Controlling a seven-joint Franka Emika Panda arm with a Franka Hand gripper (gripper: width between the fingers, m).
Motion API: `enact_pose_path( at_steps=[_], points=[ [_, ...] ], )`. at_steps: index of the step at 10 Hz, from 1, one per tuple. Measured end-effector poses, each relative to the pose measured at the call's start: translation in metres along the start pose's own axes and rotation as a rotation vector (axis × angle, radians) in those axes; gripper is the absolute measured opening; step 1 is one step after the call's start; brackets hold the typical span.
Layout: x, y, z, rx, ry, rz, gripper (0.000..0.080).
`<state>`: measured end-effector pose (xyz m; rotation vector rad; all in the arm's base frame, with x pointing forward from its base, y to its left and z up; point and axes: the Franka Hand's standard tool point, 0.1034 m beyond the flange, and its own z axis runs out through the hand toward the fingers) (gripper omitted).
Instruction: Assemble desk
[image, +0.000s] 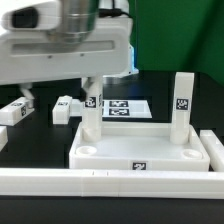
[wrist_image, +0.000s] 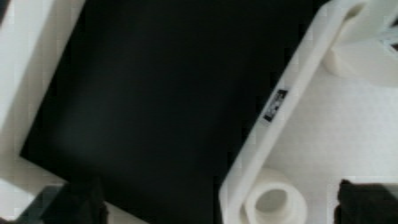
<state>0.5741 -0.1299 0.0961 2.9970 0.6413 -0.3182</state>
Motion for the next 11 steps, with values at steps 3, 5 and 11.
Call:
enact_pose_path(
  at_steps=[3,5,11],
  points=[
    [-0.002,0.002,0.002,0.000,0.002,-0.001,0.0649],
    [-0.001,-0.001,0.002,0.015,-0.025,0.079,0.0649],
    [-0.056,0.008,0.029,0.173,-0.165,0.263,0.0649]
  ],
)
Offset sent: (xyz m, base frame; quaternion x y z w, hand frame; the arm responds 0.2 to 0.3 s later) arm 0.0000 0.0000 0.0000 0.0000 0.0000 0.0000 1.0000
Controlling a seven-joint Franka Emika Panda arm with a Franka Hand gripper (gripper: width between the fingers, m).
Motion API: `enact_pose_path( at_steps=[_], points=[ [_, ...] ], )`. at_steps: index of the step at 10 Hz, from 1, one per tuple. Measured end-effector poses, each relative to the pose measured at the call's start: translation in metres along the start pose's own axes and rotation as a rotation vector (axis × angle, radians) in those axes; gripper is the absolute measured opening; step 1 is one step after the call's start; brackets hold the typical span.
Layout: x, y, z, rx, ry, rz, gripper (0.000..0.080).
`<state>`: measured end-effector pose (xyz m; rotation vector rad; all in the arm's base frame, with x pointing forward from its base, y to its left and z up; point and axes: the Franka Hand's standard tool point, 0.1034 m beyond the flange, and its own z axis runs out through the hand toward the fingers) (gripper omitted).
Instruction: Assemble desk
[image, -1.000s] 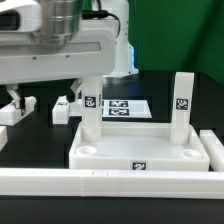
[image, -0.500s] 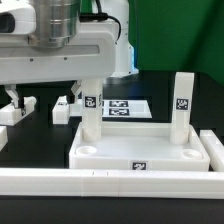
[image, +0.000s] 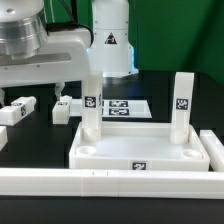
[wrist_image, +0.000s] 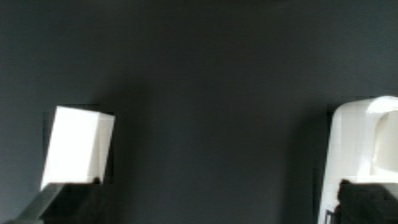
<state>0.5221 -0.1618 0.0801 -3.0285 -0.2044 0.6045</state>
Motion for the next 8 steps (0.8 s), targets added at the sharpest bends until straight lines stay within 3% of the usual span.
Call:
enact_pose_path(
  at_steps=[3,4,5,7,8],
  points=[
    [-0.001,0.001,0.002,0.003,-0.004,0.002,0.0649],
    [-0.012,0.006,0.008,0.057,-0.056,0.044,0.0649],
    [-0.019,0.016,0.014,0.081,-0.082,0.072,0.0649],
    [-0.029,0.020,0.024,0.104,-0.111,0.103,0.0649],
    [-0.028,0.017,0.025,0.097,-0.106,0.097,0.0649]
  ],
)
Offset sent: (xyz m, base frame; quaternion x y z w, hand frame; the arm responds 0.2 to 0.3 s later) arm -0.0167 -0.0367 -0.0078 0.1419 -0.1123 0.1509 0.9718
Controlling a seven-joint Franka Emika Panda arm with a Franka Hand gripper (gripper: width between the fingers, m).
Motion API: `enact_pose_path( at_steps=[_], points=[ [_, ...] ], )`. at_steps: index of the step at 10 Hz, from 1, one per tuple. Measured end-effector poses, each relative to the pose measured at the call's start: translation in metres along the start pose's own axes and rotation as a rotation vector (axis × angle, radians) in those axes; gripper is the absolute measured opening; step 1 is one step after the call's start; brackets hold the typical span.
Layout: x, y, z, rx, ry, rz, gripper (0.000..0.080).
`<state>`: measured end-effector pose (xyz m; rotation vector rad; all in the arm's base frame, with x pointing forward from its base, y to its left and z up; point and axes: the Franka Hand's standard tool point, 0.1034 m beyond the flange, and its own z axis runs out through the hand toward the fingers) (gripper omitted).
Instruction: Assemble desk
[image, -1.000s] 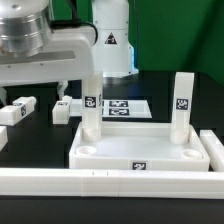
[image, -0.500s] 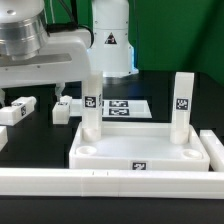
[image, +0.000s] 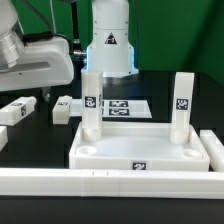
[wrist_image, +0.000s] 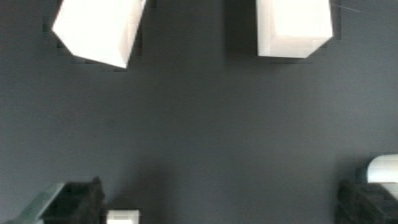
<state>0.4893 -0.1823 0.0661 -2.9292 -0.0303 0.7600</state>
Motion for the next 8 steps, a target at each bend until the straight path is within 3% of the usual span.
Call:
enact_pose_path(
  at_steps=[2,3,4,5,7,8],
  points=[
    [0.000,0.001,0.001,0.000,-0.001,0.000,0.0649],
    [-0.003,0.000,0.002,0.017,-0.016,0.009,0.0649],
    [-0.011,0.002,0.007,0.066,-0.062,0.037,0.0649],
    [-0.014,0.005,0.011,0.087,-0.078,0.068,0.0649],
    [-0.027,-0.002,0.030,0.103,-0.119,0.117,0.0649],
    [-0.030,-0.006,0.043,0.092,-0.126,0.116,0.0649]
  ],
)
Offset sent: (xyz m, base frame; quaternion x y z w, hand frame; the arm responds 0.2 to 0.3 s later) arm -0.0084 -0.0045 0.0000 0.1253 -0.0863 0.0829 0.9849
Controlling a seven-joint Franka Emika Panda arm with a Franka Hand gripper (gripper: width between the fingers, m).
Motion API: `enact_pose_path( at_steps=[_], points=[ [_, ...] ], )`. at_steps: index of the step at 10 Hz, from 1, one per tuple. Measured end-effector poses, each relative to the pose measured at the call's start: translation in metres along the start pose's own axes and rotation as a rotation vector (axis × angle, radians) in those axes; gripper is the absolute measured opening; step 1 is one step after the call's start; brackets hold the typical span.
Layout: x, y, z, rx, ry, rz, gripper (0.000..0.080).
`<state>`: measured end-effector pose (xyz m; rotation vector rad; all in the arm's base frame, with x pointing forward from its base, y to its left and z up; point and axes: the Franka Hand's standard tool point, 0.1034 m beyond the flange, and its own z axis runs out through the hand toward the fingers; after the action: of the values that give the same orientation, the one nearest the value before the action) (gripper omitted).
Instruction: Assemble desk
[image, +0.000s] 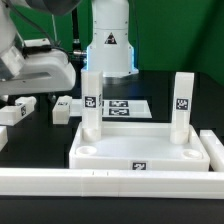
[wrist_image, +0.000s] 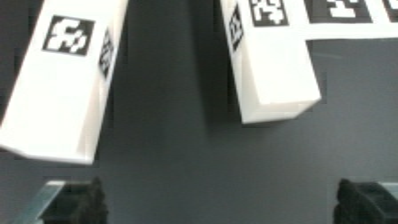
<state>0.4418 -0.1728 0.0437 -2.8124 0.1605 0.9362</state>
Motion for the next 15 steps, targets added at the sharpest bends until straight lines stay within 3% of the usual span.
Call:
enact_pose_path(
  at_steps=[1,4,8,15],
  points=[
    [0.003,-0.006,-0.002,-0.009,0.004,-0.014,0.0649],
    [0.002,-0.005,-0.002,-0.005,-0.005,-0.009,0.0649],
    [-0.003,-0.011,0.006,0.037,-0.234,0.001,0.0649],
    [0.001,-0.010,0.007,0.036,-0.238,0.018,0.0649]
  ],
)
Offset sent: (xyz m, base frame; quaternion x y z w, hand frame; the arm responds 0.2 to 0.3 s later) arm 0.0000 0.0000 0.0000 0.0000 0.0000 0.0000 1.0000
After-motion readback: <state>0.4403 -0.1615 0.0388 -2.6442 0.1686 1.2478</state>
